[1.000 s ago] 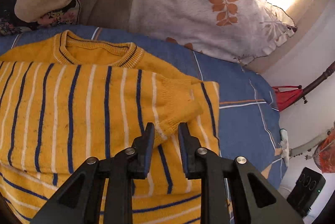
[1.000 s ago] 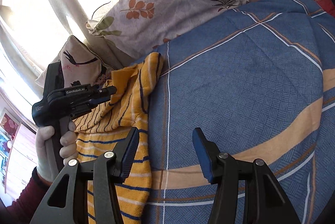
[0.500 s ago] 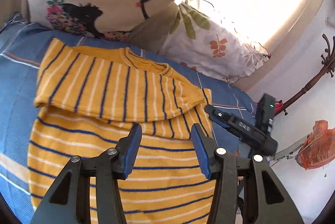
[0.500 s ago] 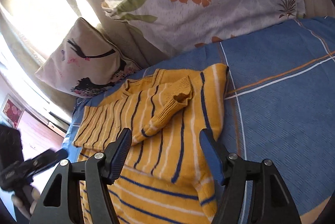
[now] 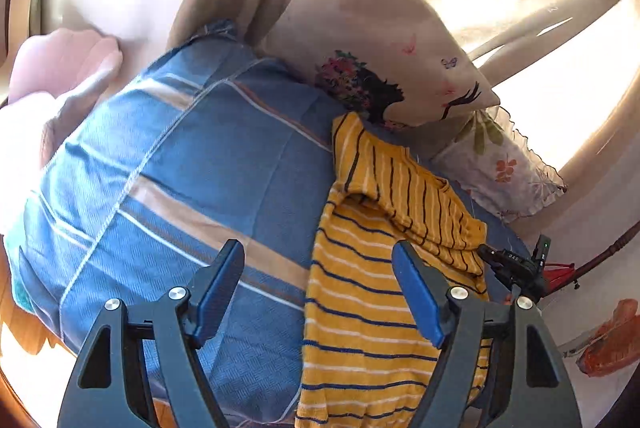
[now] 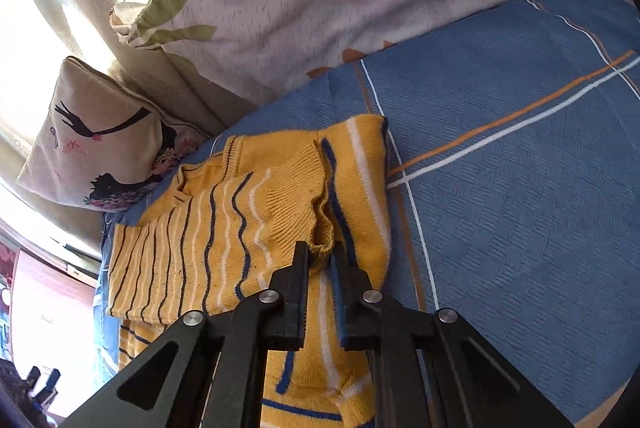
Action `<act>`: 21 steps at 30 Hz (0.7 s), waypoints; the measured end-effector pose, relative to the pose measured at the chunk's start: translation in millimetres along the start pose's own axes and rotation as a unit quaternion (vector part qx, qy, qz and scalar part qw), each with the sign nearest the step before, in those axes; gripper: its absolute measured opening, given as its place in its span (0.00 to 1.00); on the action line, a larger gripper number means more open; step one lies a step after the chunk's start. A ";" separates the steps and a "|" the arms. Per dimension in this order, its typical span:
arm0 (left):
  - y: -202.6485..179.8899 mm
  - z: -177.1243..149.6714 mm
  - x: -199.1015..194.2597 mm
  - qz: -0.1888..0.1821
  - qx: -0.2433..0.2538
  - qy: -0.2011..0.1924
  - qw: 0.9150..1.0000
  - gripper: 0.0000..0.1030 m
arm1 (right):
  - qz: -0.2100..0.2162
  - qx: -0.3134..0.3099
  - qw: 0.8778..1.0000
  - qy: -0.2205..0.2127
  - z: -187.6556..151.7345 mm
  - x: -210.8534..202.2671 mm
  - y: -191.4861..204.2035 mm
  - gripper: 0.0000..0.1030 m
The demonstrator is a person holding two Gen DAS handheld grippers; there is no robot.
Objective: Fold small clothes
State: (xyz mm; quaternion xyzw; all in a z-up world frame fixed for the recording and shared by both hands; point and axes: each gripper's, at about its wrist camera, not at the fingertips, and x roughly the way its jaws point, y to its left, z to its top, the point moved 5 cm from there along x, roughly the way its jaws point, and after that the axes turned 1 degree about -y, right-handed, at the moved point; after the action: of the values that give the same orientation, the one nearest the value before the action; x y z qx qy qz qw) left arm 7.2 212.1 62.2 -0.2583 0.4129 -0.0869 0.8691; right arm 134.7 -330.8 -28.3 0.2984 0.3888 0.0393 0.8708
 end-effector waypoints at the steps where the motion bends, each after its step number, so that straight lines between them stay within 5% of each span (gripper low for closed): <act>1: 6.6 -9.2 9.7 -0.009 -0.011 0.016 1.000 0.73 | 0.002 -0.002 1.000 -0.002 -5.4 -4.4 -0.4 0.23; 3: 11.1 -29.8 30.6 -0.017 -0.020 0.044 0.999 0.73 | 0.004 -0.018 1.000 -0.006 -19.2 -19.1 2.2 0.45; 5: 10.4 -51.1 49.1 -0.029 -0.023 0.070 0.997 0.73 | -0.003 -0.035 0.999 -0.007 -34.2 -34.5 4.0 0.52; 9: 6.1 -82.8 75.8 -0.056 -0.032 0.103 0.993 0.73 | -0.011 -0.050 0.999 0.010 -71.4 -60.0 -7.4 0.56; 13: -9.5 -96.3 75.2 -0.091 -0.023 0.097 0.991 0.73 | -0.008 -0.041 0.999 0.034 -106.5 -80.6 -25.9 0.57; 17: -23.5 -118.1 74.5 -0.132 -0.019 0.100 0.986 0.72 | 0.083 -0.011 0.995 0.061 -138.0 -94.2 -30.5 0.57; 21: -30.1 -137.2 65.5 -0.159 -0.015 0.105 0.982 0.72 | 0.196 0.019 0.976 0.093 -174.2 -100.7 -27.2 0.57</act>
State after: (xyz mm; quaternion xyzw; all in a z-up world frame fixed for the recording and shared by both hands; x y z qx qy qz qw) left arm -53.3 110.9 -38.3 -0.3231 0.4569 -0.2445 0.7919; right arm -61.7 -298.1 -68.0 0.3798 0.4031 0.2294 0.8004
